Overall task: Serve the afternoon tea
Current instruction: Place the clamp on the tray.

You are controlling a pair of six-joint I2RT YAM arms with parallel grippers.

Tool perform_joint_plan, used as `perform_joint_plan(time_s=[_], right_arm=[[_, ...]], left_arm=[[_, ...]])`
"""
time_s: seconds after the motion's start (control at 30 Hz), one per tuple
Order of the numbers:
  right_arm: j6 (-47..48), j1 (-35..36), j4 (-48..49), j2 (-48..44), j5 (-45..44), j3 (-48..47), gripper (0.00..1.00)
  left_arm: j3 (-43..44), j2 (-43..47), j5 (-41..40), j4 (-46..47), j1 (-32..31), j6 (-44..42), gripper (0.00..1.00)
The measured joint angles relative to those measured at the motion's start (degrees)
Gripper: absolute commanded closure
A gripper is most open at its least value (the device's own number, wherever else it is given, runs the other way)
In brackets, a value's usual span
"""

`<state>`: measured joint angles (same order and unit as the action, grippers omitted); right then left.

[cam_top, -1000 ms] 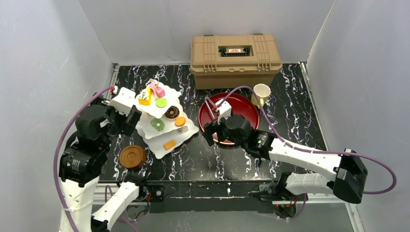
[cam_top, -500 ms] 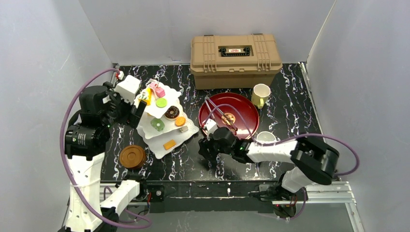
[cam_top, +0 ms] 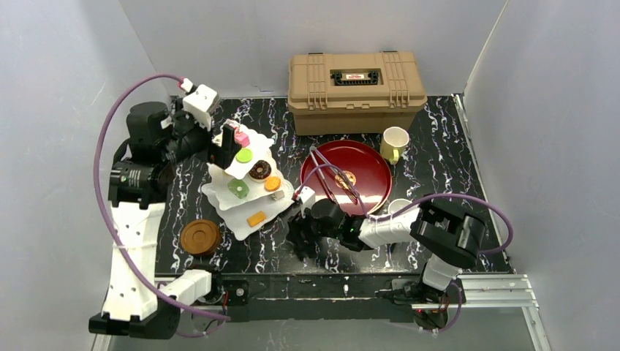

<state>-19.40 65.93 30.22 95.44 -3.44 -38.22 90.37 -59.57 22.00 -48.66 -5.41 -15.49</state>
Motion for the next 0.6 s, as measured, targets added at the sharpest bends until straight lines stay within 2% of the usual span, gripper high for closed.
perform_joint_plan(time_s=[0.1,0.37,0.6], right_arm=[[-0.22,0.2,0.0,-0.26,-0.02,0.07,0.24],[-0.63,0.2,-0.66,-9.03,-0.46,1.81,0.24],[-0.94,0.2,-1.79,-13.14,-0.9,2.01,0.24]], left_arm=[[0.0,-2.73,4.2,3.06,0.17,0.2,0.17],[3.48,-11.28,11.45,8.28,4.57,0.02,0.2],[7.61,-14.45,19.56,4.61,7.5,-2.51,0.22]])
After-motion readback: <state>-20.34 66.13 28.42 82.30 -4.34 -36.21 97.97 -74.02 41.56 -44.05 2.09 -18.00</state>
